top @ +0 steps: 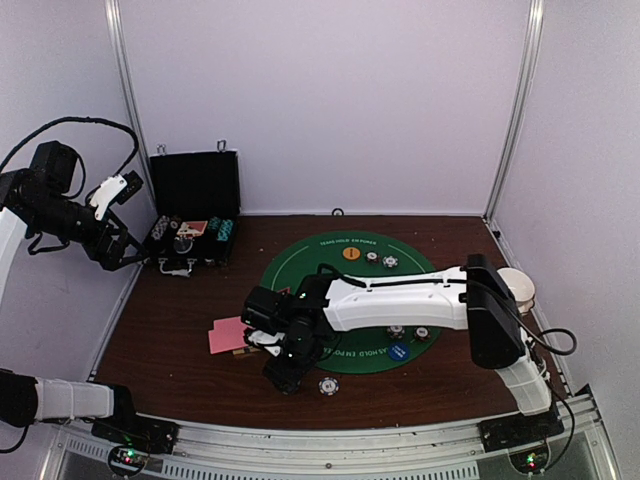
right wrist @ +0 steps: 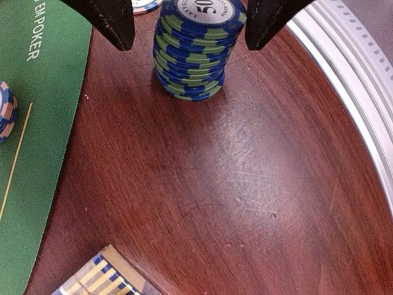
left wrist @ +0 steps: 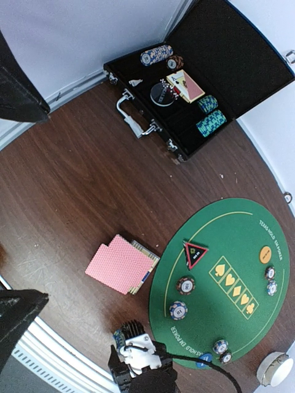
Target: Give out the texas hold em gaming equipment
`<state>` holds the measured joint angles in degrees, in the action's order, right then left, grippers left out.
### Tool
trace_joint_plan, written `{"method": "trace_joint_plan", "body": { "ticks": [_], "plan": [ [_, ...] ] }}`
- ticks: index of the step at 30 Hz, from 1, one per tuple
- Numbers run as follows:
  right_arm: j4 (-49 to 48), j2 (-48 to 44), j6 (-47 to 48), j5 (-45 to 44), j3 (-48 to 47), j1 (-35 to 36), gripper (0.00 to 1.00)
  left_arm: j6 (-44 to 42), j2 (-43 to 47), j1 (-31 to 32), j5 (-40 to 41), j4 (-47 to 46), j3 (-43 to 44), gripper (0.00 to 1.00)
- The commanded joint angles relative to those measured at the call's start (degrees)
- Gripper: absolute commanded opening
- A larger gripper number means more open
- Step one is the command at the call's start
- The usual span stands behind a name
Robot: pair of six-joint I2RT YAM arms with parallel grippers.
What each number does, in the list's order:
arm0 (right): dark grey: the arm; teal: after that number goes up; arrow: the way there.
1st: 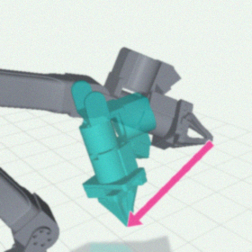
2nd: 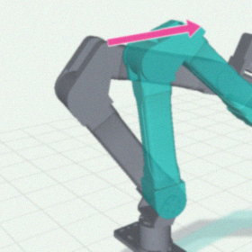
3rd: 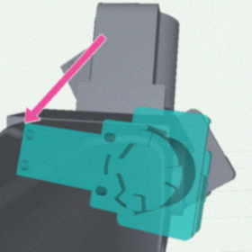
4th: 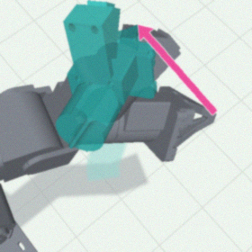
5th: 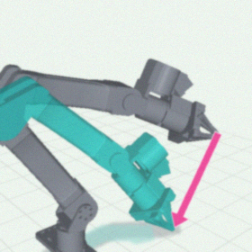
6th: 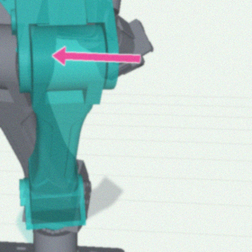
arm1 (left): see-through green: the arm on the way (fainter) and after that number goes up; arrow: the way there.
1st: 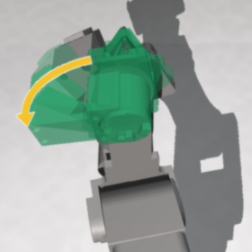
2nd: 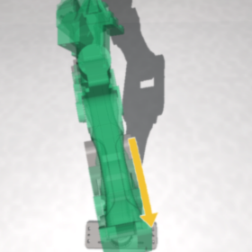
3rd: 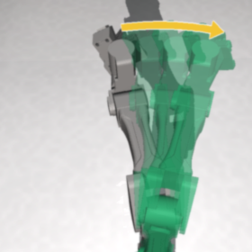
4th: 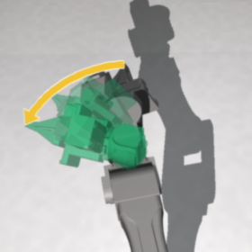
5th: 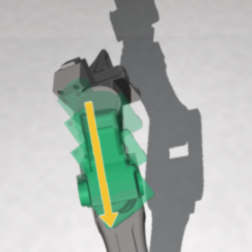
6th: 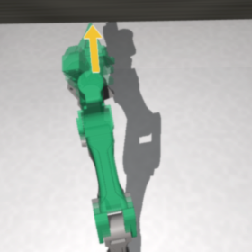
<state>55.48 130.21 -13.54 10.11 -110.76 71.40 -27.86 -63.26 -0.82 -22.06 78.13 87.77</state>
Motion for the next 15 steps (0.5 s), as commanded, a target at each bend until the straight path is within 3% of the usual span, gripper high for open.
{"method": "trace_joint_plan", "body": {
  "ticks": [1,8,15],
  "plan": [
    [0.3,1.1,0.1,-1.1,-1.3,0.4,0.62,-0.8,0.8,-0.3,-0.6,-0.2,0.6,0.98],
    [0.4,1.2,0.2,-0.7,-1.2,0.4,0.62,-0.9,0.9,-0.3,-0.6,-0.2,0.6,0.98],
    [0.5,0.6,0.2,-0.5,-1.4,0.4,0.51,-1.0,0.9,-0.3,-0.6,-0.2,0.4,0.98]
  ]
}}
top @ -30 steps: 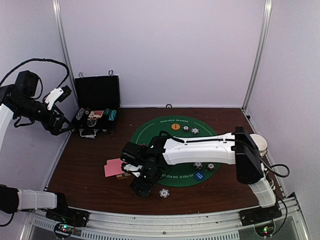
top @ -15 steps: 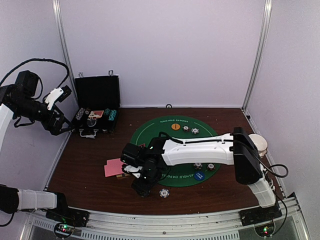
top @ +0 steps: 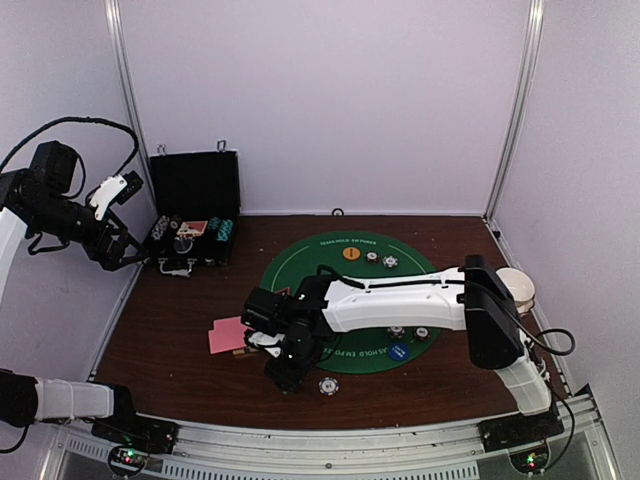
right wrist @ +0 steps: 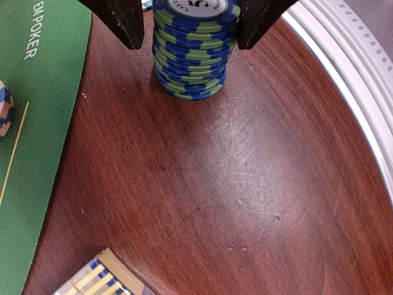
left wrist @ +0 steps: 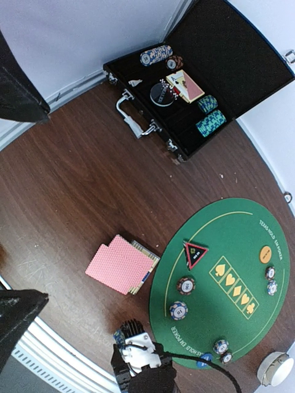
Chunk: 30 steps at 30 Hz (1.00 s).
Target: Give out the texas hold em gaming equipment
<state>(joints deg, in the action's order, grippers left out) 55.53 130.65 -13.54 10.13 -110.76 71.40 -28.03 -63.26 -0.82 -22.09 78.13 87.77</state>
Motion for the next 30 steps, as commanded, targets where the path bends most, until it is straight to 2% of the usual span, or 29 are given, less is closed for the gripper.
{"method": "trace_joint_plan", "body": {
  "ticks": [1,11,15,19,20,21,23,25,30],
  "plan": [
    [0.5,0.1,0.2,-0.7,-1.4,0.4,0.5,-0.8,0.8,-0.3,-0.6,-0.1,0.3,0.97],
    [2.5,-1.0,0.8,-0.6,-3.1,0.6,0.48,-0.8,1.0,-0.3,-0.8,-0.1,0.3,0.98],
    [4.0,-1.5,0.9,-0.9,-4.3,0.8,0.41,-0.9,1.1,-0.3,-0.8,-0.2,0.2,0.98],
    [5.1,-2.6,1.1,-2.1,-5.2,0.9,0.27,-1.0,1.2,-0.3,-0.6,-0.1,0.2,0.98],
    [5.3,-2.6,1.2,-2.3,-5.2,0.9,0.29,-1.0,1.2,-0.3,-0.7,-0.1,0.2,0.98],
    [5.7,-2.5,1.4,-2.3,-5.4,0.9,0.36,-1.0,1.1,-0.3,-0.8,-0.1,0.1,0.98],
    [7.3,-1.2,1.5,-3.2,-6.1,0.9,0.61,-1.0,1.2,-0.3,-1.0,-0.1,0.1,0.98],
    [8.0,-0.3,1.4,-3.5,-5.9,0.9,0.76,-0.9,1.3,-0.3,-1.1,-0.1,0.1,0.98],
    [6.0,-0.1,1.2,-2.5,-3.9,0.9,0.79,-1.1,1.3,-0.3,-0.9,-0.1,0.1,0.98]
  ]
}}
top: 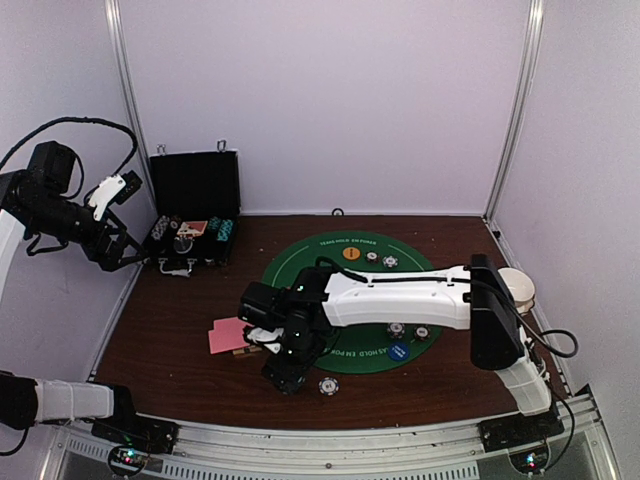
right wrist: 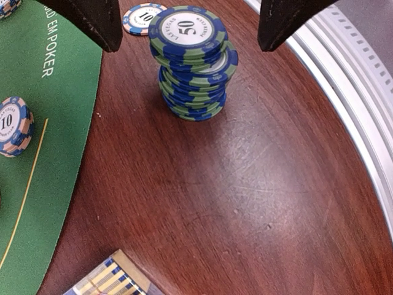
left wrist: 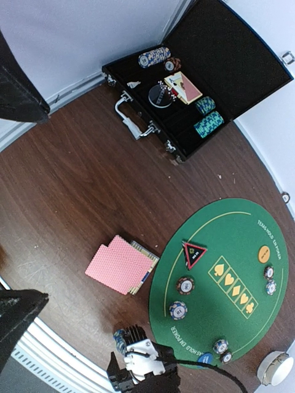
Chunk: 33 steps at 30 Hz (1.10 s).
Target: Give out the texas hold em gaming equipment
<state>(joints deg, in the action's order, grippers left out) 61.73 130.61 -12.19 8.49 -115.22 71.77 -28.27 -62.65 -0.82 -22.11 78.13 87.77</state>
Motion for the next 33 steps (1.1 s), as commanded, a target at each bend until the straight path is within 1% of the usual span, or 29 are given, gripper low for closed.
{"method": "trace_joint_plan", "body": {
  "ticks": [1,9,13,17,19,28,32,33],
  "plan": [
    [-0.4,0.0,-0.2,-0.7,0.6,0.5,0.79,-0.8,0.7,-0.3,-0.8,-0.2,0.1,0.98],
    [-0.5,1.3,-0.1,0.2,1.1,0.5,0.74,-0.9,0.7,-0.3,-0.9,-0.1,0.1,0.98],
    [-1.8,1.0,-0.3,0.9,2.2,0.5,0.69,-1.0,0.7,-0.3,-0.8,-0.1,0.1,0.98],
    [-1.9,1.4,-0.3,1.2,2.2,0.5,0.67,-1.1,0.6,-0.3,-0.9,-0.2,0.3,0.98],
    [-1.9,1.4,-0.3,1.1,2.3,0.5,0.64,-1.1,0.6,-0.4,-0.9,-0.1,0.4,0.98],
    [-2.0,1.1,-0.2,1.4,2.3,0.5,0.45,-1.1,0.8,-0.3,-0.7,-0.2,0.2,0.98],
    [-2.0,0.5,-0.2,1.5,2.0,0.5,0.34,-1.2,0.7,-0.4,-0.7,-0.1,0.3,0.98],
    [-1.9,0.3,-0.1,1.5,2.0,0.5,0.3,-1.1,0.7,-0.3,-0.7,-0.1,0.4,0.98]
  ]
}}
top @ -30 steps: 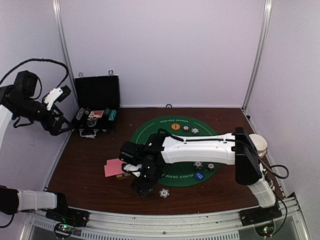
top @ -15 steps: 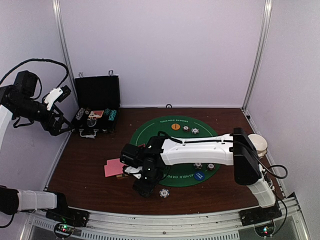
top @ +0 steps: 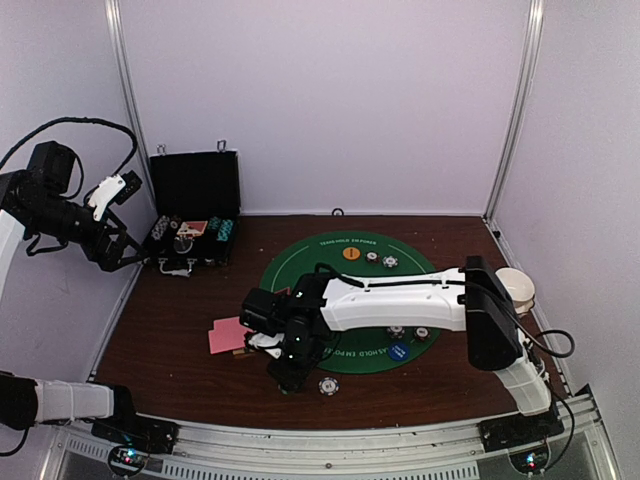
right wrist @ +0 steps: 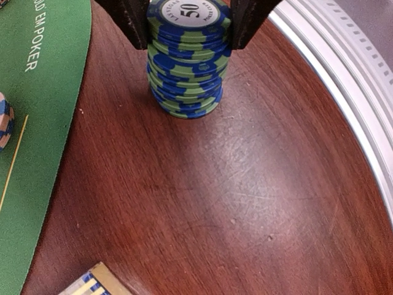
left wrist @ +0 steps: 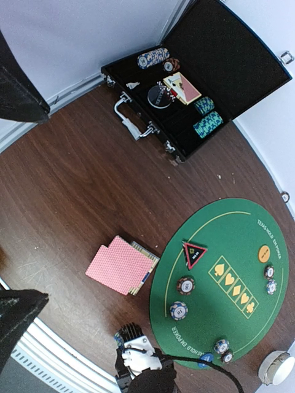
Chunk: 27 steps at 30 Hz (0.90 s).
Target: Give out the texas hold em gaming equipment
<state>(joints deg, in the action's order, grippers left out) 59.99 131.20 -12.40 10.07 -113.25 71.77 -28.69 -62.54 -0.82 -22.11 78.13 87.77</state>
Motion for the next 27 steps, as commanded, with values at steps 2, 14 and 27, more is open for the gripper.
{"method": "trace_joint_plan", "body": {
  "ticks": [2,14,27],
  "plan": [
    [-0.2,-0.6,0.0,-0.4,-0.1,0.5,0.2,-0.7,0.6,-0.3,-0.9,-0.2,0.4,0.98],
    [5.0,-2.8,0.4,-3.9,-6.3,-0.6,0.07,-0.7,0.8,-0.3,-0.8,-0.1,0.4,0.98],
    [8.4,-6.8,0.0,-9.7,-9.6,-16.0,0.06,-0.5,0.9,-0.3,-0.8,-0.1,0.5,0.98]
  ]
}}
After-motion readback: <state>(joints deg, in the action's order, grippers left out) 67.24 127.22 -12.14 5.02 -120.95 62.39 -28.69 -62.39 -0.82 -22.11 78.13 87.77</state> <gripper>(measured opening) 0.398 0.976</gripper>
